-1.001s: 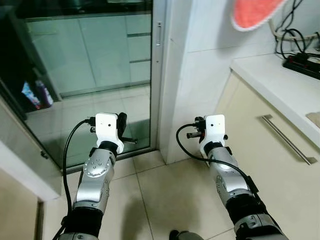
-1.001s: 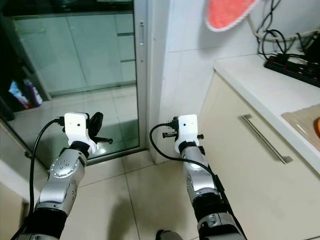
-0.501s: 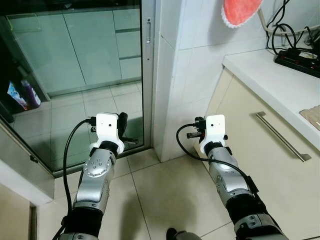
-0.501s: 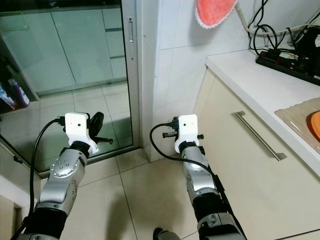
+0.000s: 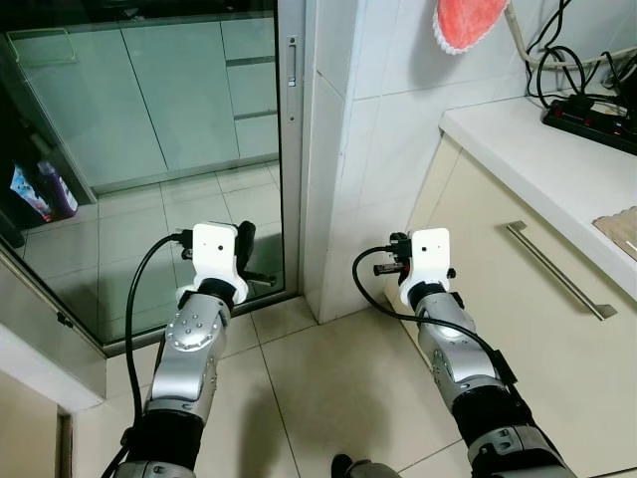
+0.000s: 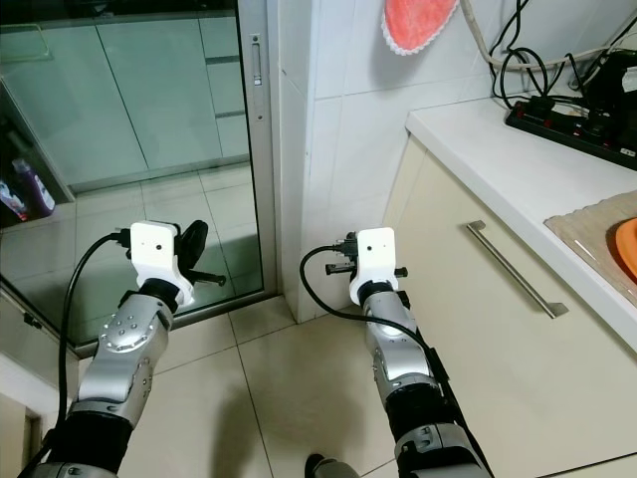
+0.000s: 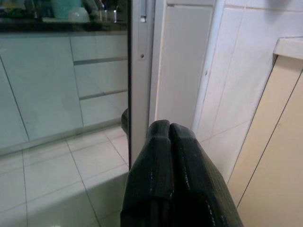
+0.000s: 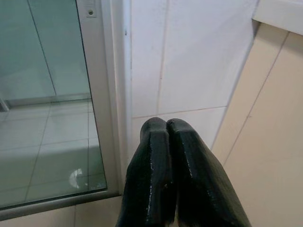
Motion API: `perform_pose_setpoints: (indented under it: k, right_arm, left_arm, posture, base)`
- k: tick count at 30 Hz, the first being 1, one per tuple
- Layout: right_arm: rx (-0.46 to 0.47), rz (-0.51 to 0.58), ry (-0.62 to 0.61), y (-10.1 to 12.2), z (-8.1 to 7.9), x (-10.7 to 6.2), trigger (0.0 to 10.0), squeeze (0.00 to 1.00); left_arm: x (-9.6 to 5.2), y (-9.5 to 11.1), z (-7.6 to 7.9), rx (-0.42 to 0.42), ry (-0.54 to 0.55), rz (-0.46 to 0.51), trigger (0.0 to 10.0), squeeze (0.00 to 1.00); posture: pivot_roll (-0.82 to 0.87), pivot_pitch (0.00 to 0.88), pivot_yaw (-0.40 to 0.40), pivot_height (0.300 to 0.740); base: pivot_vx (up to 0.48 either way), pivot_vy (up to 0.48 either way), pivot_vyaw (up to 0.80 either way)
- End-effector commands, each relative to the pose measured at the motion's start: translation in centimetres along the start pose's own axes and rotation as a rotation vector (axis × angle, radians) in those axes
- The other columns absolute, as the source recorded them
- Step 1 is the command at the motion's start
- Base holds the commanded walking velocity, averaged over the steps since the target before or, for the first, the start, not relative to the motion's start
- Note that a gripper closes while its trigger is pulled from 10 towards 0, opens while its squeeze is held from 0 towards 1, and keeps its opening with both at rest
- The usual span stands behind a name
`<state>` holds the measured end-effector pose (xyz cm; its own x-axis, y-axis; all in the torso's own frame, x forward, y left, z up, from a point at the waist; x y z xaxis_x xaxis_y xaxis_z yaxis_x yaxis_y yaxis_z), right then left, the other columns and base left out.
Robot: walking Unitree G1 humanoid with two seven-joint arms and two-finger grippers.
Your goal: Kitchen organization
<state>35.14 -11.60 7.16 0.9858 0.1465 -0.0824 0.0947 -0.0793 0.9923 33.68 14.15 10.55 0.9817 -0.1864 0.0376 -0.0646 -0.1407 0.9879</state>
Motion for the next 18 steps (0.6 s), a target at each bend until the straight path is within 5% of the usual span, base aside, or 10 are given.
perform_pose_setpoints:
  k: [1,18]
  right_arm:
    - [0.001,-0.005,-0.008,0.23,0.37,0.24,10.0,0.00]
    - [-0.009,-0.002,0.003,0.23,0.38,0.16,10.0,0.00]
  left_arm:
    - [0.25,0.05,0.38,0.011,-0.015,0.002,10.0,0.00]
    - [0.08,-0.54,0.66,-0.013,-0.007,-0.016,10.0,0.00]
  posture:
    - [-0.02,0.000,-0.014,0.740]
    - [-0.02,0.000,0.000,0.740]
  base:
    - [0.000,0.000,-0.69]
    - [0.000,0.000,-0.69]
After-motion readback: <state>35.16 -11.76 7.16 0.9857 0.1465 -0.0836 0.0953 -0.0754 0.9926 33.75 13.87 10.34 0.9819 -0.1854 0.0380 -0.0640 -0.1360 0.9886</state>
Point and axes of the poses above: a point about 5 cm out from each wrist's last joint towards the gripper, its own x axis pointing out of the wrist towards the gripper, its own y axis along the axis of the wrist's last joint, z = x × y, the point moved 3 cm from there along x, pointing out of the wrist towards the gripper, and after that the axes turned 7 degrees about x, right-handed, at the moved point
